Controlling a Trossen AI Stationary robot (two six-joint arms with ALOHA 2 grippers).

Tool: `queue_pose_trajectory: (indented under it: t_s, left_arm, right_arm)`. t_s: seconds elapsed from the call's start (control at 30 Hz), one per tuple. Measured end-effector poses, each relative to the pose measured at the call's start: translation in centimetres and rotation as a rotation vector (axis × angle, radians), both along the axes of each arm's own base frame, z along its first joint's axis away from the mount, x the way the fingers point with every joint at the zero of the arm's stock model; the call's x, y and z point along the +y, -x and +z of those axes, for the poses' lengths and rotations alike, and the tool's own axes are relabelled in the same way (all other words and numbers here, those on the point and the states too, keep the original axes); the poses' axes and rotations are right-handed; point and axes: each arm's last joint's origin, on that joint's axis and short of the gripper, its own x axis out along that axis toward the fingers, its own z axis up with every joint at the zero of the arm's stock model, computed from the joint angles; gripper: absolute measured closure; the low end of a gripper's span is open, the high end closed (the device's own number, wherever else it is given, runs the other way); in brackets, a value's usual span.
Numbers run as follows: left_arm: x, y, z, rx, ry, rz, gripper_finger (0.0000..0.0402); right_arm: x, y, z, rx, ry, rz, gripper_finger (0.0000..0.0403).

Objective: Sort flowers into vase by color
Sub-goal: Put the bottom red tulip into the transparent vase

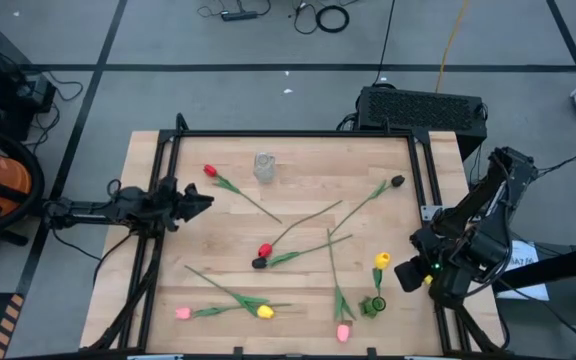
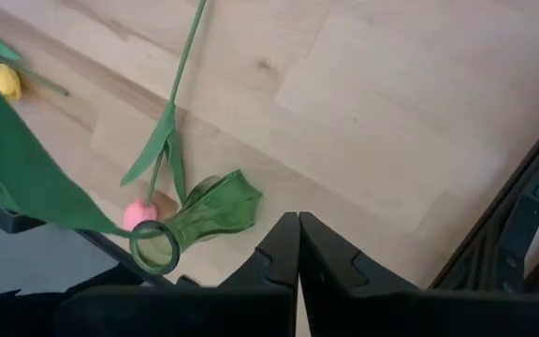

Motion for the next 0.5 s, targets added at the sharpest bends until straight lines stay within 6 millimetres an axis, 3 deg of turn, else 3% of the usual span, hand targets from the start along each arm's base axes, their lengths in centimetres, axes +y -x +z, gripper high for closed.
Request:
queue_pose_trajectory:
  t_s: [0.2,0.5]
  left_arm:
    - [0.1,0.2,0.9,0.019,-0.026,0.04,0.0269]
    - [0.2,-0.8,2.1,0.346,-0.113,0.075,0.0269]
  right_arm:
    - [-0.3,-0.4,0.0,-0.001,0.001,-0.021,0.0403]
    - [-0.5,-0.4,0.0,0.009,0.015,-0.025,0.0403]
